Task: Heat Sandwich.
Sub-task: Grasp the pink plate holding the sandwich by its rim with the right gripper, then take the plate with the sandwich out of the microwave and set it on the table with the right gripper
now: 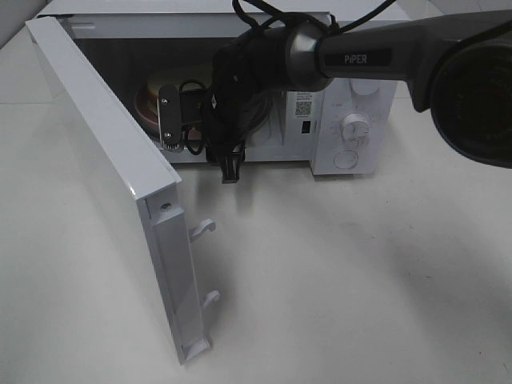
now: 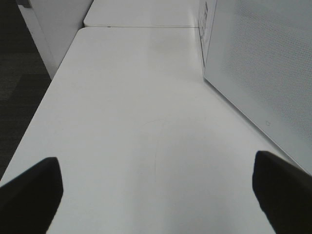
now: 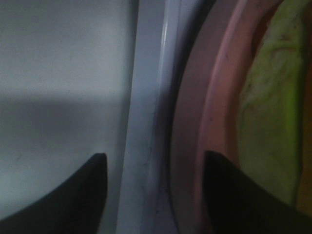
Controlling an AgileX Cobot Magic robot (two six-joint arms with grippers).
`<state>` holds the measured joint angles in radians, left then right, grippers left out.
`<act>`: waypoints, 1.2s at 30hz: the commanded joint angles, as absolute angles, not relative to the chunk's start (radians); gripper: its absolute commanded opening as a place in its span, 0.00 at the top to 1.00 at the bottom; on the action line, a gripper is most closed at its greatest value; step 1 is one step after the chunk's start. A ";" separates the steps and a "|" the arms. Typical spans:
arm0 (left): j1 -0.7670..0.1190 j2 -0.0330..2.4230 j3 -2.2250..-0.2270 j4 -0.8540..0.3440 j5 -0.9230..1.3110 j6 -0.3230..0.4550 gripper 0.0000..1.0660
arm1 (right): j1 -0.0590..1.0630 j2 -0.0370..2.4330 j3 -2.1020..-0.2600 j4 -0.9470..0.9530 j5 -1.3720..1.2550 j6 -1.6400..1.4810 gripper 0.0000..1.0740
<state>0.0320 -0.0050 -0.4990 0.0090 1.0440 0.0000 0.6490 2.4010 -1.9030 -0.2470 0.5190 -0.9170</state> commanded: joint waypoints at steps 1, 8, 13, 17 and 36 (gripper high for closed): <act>0.034 -0.030 -0.496 0.013 1.035 0.000 0.06 | 0.650 2.401 -1.909 -0.241 0.529 -0.909 0.71; 0.034 -0.030 -0.496 0.014 1.035 0.000 0.06 | 0.647 2.401 -1.909 -0.221 0.568 -0.907 1.00; 0.034 -0.030 -0.496 0.014 1.035 0.000 0.06 | 0.639 2.393 -1.908 -0.218 0.568 -0.907 1.00; 0.034 -0.030 -0.496 0.014 1.035 0.000 0.06 | 0.638 2.386 -1.908 -0.218 0.570 -0.911 1.00; 0.034 -0.030 -0.496 0.014 1.035 0.000 0.06 | 0.639 2.325 -1.889 -0.215 0.622 -1.119 1.00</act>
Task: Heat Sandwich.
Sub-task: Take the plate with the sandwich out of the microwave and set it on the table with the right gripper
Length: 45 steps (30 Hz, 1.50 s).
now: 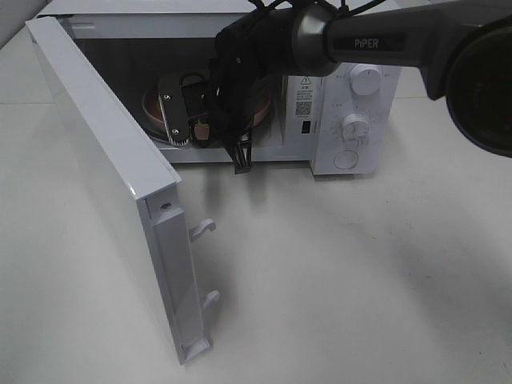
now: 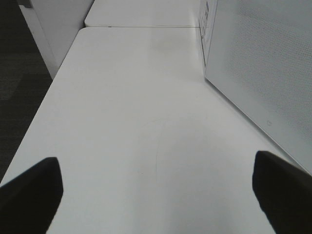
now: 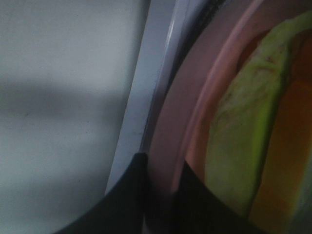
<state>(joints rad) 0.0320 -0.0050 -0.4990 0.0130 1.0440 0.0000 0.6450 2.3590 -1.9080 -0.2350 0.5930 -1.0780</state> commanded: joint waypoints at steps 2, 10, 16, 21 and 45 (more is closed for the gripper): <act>0.034 -0.030 -0.496 0.014 1.035 0.000 0.06 | 0.639 2.297 -1.851 -0.207 0.596 -1.162 1.00; 0.034 -0.030 -0.496 0.014 1.035 0.000 0.06 | 0.639 2.176 -1.685 -0.195 0.496 -1.250 1.00; 0.034 -0.030 -0.496 0.014 1.035 0.000 0.06 | 0.639 2.107 -1.600 -0.195 0.444 -1.276 1.00; 0.034 -0.030 -0.496 0.014 1.035 0.000 0.06 | 0.642 2.046 -1.526 -0.195 0.425 -1.281 1.00; 0.034 -0.030 -0.496 0.014 1.035 0.000 0.06 | 0.677 1.810 -1.198 -0.173 0.275 -1.280 1.00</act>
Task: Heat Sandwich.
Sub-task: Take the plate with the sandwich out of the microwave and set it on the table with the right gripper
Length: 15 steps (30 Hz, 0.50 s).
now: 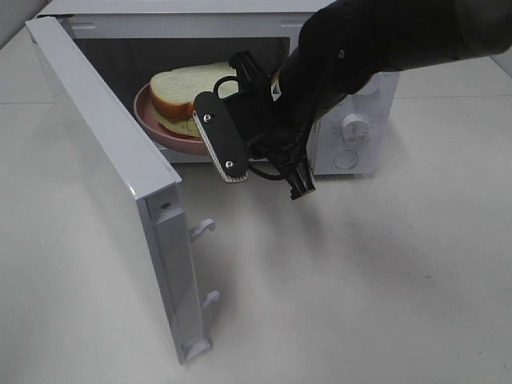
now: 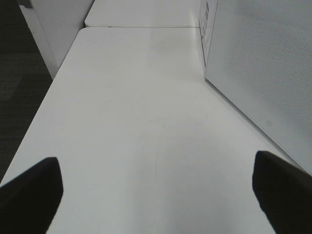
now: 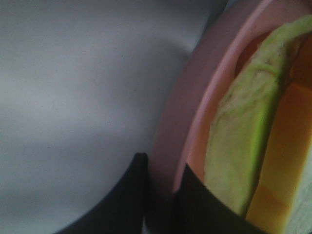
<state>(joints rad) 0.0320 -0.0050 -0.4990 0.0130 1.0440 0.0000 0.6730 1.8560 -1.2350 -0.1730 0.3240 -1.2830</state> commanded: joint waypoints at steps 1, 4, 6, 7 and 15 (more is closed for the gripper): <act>0.034 -0.030 -0.496 0.014 1.035 0.000 0.06 | 0.677 1.787 -1.164 -0.173 0.264 -1.280 1.00; 0.034 -0.030 -0.496 0.014 1.035 0.000 0.06 | 0.677 1.759 -1.127 -0.173 0.246 -1.280 1.00; 0.034 -0.030 -0.496 0.014 1.035 0.000 0.06 | 0.677 1.721 -1.067 -0.173 0.223 -1.280 1.00; 0.034 -0.030 -0.496 0.014 1.035 0.000 0.06 | 0.677 1.705 -1.047 -0.173 0.212 -1.280 1.00; 0.034 -0.030 -0.496 0.014 1.035 0.000 0.06 | 0.677 1.600 -0.925 -0.173 0.191 -1.280 1.00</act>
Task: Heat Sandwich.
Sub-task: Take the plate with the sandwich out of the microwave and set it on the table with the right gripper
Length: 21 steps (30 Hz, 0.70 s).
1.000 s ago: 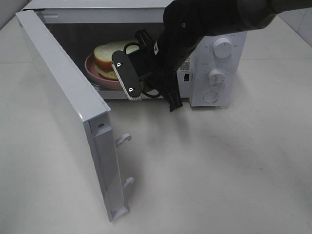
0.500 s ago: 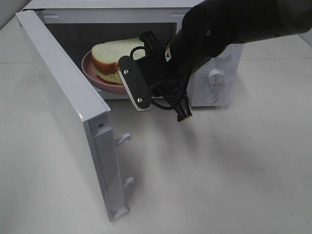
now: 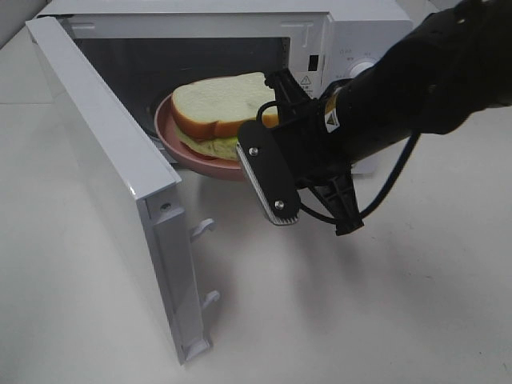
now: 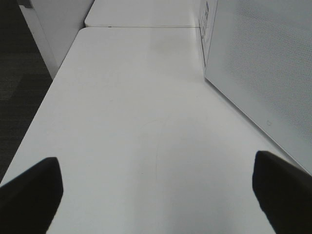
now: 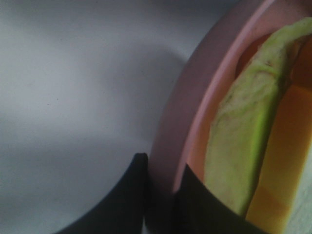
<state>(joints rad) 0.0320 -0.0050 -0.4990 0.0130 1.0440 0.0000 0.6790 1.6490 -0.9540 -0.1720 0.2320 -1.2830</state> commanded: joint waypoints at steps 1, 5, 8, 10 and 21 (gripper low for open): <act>0.034 -0.030 -0.496 0.014 1.035 0.000 0.06 | 0.677 1.585 -0.910 -0.173 0.191 -1.280 1.00; 0.034 -0.030 -0.496 0.014 1.035 0.000 0.06 | 0.677 1.525 -0.855 -0.173 0.191 -1.276 1.00; 0.034 -0.030 -0.496 0.014 1.035 0.000 0.06 | 0.677 1.480 -0.809 -0.173 0.191 -1.272 1.00; 0.034 -0.030 -0.496 0.014 1.035 0.000 0.06 | 0.677 1.446 -0.777 -0.173 0.191 -1.272 1.00; 0.034 -0.030 -0.496 0.014 1.035 0.000 0.06 | 0.677 1.275 -0.629 -0.173 0.230 -1.247 1.00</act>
<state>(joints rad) 0.0320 -0.0050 -0.4990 0.0130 1.0440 0.0000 0.6790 1.3060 -0.6400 -0.1730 0.2410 -1.2560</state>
